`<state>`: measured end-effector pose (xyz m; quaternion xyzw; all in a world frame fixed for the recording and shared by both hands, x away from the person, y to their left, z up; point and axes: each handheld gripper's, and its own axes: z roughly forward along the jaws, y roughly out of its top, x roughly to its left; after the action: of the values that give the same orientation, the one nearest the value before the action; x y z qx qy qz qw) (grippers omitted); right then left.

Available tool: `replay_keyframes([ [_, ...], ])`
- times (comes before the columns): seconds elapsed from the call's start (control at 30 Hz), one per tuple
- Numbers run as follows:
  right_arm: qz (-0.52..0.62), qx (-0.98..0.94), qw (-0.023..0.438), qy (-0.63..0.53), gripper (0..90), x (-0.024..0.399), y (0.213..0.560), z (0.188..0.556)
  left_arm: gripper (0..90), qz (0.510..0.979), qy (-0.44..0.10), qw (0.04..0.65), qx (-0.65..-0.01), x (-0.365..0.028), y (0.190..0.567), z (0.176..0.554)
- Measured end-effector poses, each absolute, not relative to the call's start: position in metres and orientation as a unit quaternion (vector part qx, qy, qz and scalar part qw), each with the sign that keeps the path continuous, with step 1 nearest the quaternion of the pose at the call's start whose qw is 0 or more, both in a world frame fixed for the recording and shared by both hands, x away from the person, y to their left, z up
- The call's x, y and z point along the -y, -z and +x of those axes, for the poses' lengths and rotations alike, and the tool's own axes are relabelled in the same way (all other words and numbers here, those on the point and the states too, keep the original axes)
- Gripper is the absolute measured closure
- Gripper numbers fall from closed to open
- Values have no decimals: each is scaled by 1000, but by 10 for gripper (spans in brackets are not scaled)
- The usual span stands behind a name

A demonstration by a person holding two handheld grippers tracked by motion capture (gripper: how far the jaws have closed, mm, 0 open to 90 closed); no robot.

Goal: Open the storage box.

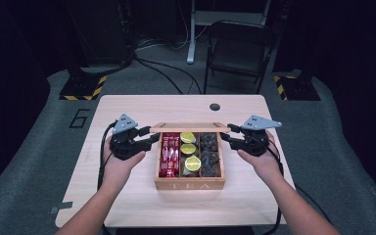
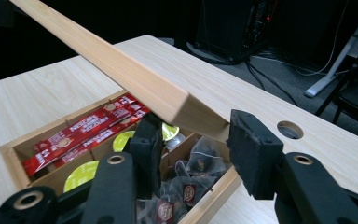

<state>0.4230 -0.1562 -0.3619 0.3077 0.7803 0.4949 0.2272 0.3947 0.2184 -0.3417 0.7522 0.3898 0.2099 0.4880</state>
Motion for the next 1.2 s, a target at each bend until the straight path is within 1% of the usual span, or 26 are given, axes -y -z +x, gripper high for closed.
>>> replay_keyframes([
  [0.43, 344, -770, 219, -491, 555, 151, 369, 457, 548, 742, -219, 495, -397, -216, 329, 410],
  [1.2, 352, -761, 224, -497, 571, 147, 371, 488, 560, 728, -217, 507, -408, -217, 316, 434],
])
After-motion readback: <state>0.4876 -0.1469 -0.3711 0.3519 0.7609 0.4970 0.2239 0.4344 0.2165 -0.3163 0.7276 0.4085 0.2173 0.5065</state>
